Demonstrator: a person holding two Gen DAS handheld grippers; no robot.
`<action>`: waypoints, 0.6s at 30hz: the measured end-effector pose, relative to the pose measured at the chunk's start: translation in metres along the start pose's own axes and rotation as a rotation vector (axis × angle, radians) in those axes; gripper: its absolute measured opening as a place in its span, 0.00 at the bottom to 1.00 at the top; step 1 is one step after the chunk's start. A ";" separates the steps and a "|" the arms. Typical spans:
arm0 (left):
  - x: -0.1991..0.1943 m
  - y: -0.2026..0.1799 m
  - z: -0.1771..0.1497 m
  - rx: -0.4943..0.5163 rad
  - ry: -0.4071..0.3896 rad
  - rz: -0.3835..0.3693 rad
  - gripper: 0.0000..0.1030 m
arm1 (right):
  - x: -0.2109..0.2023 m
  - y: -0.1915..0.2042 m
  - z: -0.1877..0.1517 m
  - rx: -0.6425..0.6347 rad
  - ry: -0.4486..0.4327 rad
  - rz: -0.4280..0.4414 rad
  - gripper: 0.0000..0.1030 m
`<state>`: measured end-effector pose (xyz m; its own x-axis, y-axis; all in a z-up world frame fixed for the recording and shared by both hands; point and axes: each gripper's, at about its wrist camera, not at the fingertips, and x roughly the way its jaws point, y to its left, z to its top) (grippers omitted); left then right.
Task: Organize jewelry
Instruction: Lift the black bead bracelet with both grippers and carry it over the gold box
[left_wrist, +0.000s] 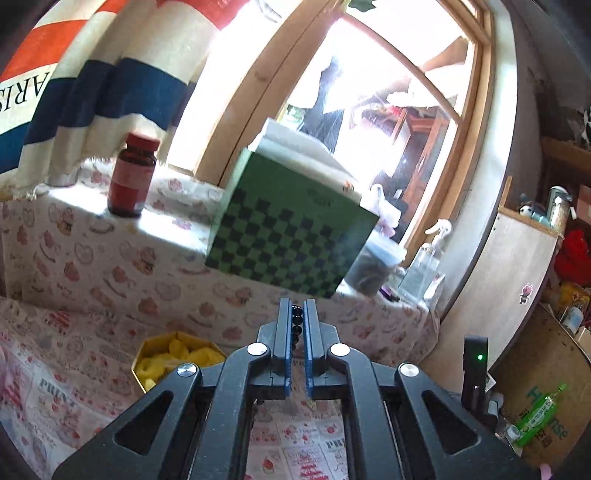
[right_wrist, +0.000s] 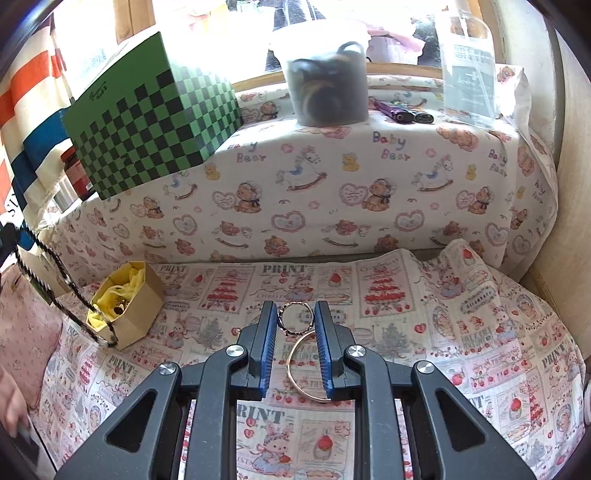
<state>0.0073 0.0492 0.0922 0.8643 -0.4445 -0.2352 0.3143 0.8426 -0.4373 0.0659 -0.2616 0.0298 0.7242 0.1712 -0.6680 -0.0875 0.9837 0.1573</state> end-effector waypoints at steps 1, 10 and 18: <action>-0.002 0.003 0.002 0.014 -0.020 0.016 0.04 | 0.000 0.001 -0.001 -0.002 -0.001 0.001 0.22; 0.000 0.033 0.018 -0.022 -0.067 0.059 0.04 | 0.008 0.014 -0.008 -0.047 0.011 0.000 0.22; 0.011 0.036 0.016 -0.011 -0.038 0.078 0.04 | 0.005 0.021 -0.011 -0.068 -0.017 0.032 0.22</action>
<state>0.0342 0.0794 0.0881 0.9004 -0.3657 -0.2358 0.2416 0.8708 -0.4283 0.0600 -0.2392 0.0218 0.7315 0.2020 -0.6512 -0.1564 0.9794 0.1280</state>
